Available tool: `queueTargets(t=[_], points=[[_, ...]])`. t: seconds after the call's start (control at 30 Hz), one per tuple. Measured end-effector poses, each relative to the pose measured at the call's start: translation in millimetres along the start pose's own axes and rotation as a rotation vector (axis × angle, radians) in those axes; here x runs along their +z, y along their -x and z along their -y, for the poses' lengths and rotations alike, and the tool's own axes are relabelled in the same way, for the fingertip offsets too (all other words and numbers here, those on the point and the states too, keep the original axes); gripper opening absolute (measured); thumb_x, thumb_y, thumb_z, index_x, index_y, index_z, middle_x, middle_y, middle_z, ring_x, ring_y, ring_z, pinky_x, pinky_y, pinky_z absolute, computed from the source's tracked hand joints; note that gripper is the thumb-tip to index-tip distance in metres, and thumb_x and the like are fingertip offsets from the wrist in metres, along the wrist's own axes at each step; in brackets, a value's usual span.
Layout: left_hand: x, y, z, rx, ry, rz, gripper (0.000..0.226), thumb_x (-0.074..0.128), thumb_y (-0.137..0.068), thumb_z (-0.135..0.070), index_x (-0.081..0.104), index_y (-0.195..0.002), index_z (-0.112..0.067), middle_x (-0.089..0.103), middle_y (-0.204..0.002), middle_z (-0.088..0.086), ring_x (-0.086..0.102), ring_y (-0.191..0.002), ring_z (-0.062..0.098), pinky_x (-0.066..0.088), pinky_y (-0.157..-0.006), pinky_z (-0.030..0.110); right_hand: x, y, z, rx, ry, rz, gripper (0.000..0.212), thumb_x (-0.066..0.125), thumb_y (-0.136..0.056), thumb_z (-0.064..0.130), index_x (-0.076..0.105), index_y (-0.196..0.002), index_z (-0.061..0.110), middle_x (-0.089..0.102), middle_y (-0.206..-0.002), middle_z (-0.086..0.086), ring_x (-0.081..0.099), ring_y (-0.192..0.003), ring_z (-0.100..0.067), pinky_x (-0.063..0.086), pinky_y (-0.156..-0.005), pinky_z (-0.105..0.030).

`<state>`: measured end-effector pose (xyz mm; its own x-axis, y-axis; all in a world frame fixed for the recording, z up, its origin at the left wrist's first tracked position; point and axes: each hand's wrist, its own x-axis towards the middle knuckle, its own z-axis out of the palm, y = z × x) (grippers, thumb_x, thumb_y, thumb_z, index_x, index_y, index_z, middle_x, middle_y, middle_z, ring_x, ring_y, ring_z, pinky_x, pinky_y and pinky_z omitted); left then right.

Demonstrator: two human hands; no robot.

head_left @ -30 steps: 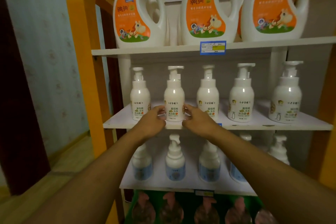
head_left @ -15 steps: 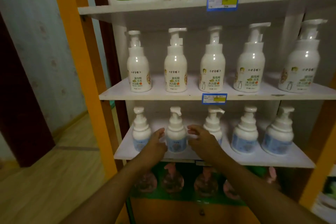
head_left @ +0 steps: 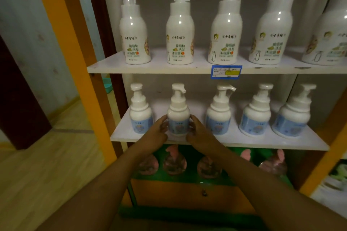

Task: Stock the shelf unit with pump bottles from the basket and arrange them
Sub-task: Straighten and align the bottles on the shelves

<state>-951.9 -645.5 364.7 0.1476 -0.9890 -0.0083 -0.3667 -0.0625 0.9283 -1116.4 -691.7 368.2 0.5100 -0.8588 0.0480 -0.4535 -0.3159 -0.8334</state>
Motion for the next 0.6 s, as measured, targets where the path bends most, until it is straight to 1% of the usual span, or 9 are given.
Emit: queueTargets(t=[0.07,0.2,0.27,0.37,0.43,0.47,0.53,0.57,0.6], points=[[0,-1,3,-0.004,0.004,0.001,0.073,0.038,-0.085,0.019,0.024,-0.145,-0.02,0.033,-0.151,0.007,0.034,-0.138,0.022,0.039,-0.107,0.036,2,0,-3,-0.003,-0.018,-0.009,0.068,0.05,-0.087,0.004,0.02,-0.145,0.026,0.037,-0.149,-0.003,0.042,-0.132,-0.023,0.042,-0.105,-0.037],[-1,-3,3,-0.004,0.031,0.01,0.076,0.038,-0.084,0.019,0.023,-0.145,-0.022,0.033,-0.151,0.008,0.033,-0.139,0.023,0.041,-0.104,0.036,4,0,-5,-0.022,-0.063,0.005,0.069,0.05,-0.086,0.003,0.022,-0.145,0.026,0.037,-0.149,-0.002,0.041,-0.133,-0.022,0.041,-0.104,-0.035],[0,-2,2,-0.001,0.032,0.012,0.077,0.038,-0.083,0.02,0.022,-0.146,-0.022,0.032,-0.152,0.007,0.032,-0.139,0.023,0.042,-0.102,0.032,4,0,-5,-0.028,-0.067,0.006,0.071,0.05,-0.085,0.004,0.02,-0.146,0.025,0.036,-0.149,-0.002,0.04,-0.133,-0.023,0.041,-0.106,-0.039],[4,3,-3,0.015,0.037,0.028,0.081,0.04,-0.082,0.02,0.019,-0.147,-0.024,0.032,-0.152,0.005,0.032,-0.139,0.02,0.04,-0.096,0.025,6,0,-6,-0.039,-0.052,-0.004,0.07,0.049,-0.085,0.006,0.021,-0.145,0.027,0.038,-0.148,-0.002,0.042,-0.132,-0.024,0.042,-0.106,-0.043],[5,4,-4,0.013,0.047,0.039,0.081,0.043,-0.083,0.018,0.017,-0.147,-0.023,0.03,-0.152,0.004,0.033,-0.136,0.016,0.04,-0.096,0.026,5,2,-5,-0.04,-0.059,0.001,0.069,0.049,-0.086,0.006,0.02,-0.145,0.027,0.037,-0.148,-0.002,0.041,-0.133,-0.024,0.042,-0.106,-0.041],[5,5,-3,0.017,0.036,0.03,0.08,0.045,-0.085,0.014,0.014,-0.148,-0.022,0.026,-0.154,0.003,0.032,-0.136,0.016,0.041,-0.1,0.029,5,4,-3,-0.043,-0.06,-0.012,0.069,0.049,-0.087,0.007,0.019,-0.146,0.026,0.036,-0.149,-0.002,0.04,-0.134,-0.024,0.041,-0.106,-0.039],[10,11,-3,0.029,-0.008,-0.058,0.076,0.049,-0.088,0.005,0.011,-0.149,-0.022,0.022,-0.156,0.002,0.031,-0.138,0.018,0.042,-0.104,0.034,4,11,-2,-0.081,-0.026,-0.129,0.064,0.051,-0.09,0.01,0.022,-0.146,0.021,0.036,-0.149,-0.001,0.038,-0.135,-0.021,0.037,-0.107,-0.035],[13,18,-1,0.064,-0.008,-0.138,0.068,0.049,-0.089,0.003,0.019,-0.147,-0.02,0.029,-0.152,0.001,0.038,-0.133,0.016,0.046,-0.099,0.029,4,17,-3,-0.135,0.0,-0.215,0.058,0.052,-0.091,0.012,0.028,-0.143,0.02,0.04,-0.146,-0.001,0.041,-0.132,-0.018,0.038,-0.107,-0.033],[16,25,3,0.121,0.018,-0.219,0.055,0.047,-0.09,0.002,0.032,-0.14,-0.016,0.041,-0.141,-0.001,0.048,-0.122,0.012,0.049,-0.088,0.018,6,24,-5,-0.193,0.006,-0.27,0.05,0.052,-0.091,0.012,0.038,-0.138,0.02,0.047,-0.14,0.001,0.046,-0.126,-0.015,0.041,-0.105,-0.033]])
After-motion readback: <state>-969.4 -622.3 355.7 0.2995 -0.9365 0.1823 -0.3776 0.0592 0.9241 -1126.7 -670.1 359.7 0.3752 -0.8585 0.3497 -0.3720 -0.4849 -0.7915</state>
